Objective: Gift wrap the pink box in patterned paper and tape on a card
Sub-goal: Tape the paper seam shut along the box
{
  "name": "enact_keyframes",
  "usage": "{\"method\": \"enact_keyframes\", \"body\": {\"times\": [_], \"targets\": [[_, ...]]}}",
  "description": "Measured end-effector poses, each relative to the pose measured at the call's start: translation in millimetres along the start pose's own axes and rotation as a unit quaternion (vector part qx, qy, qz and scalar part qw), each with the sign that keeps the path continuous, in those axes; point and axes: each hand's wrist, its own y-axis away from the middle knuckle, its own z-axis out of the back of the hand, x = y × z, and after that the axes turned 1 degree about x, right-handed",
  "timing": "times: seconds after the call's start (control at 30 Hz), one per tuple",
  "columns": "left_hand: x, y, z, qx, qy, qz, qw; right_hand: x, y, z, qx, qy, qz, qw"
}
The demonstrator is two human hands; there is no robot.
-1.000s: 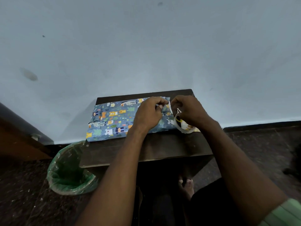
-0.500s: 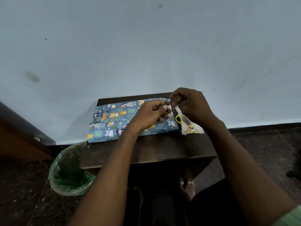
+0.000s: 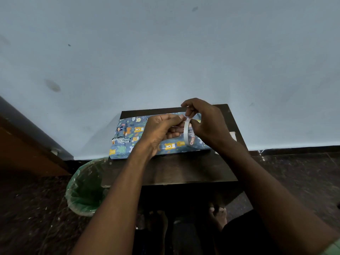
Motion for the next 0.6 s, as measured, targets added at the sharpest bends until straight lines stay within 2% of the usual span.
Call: {"method": "enact_keyframes", "body": {"times": [0.33, 0.5, 0.6], "targets": [[0.8, 3.8, 9.8, -0.039, -0.083, -0.068, 0.993, 3.6, 3.3, -9.2, -0.013, -0.001, -0.028, 1.000], [6.0, -1.1, 10.4, -0.096, -0.143, -0.141, 0.975, 5.6, 4.3, -12.9, 0.016, -0.057, -0.068, 0.996], [6.2, -2.3, 11.5, -0.134, -0.144, -0.165, 0.966, 4.3, 5.5, -16.5, 0.056, -0.072, -0.089, 0.992]]}}
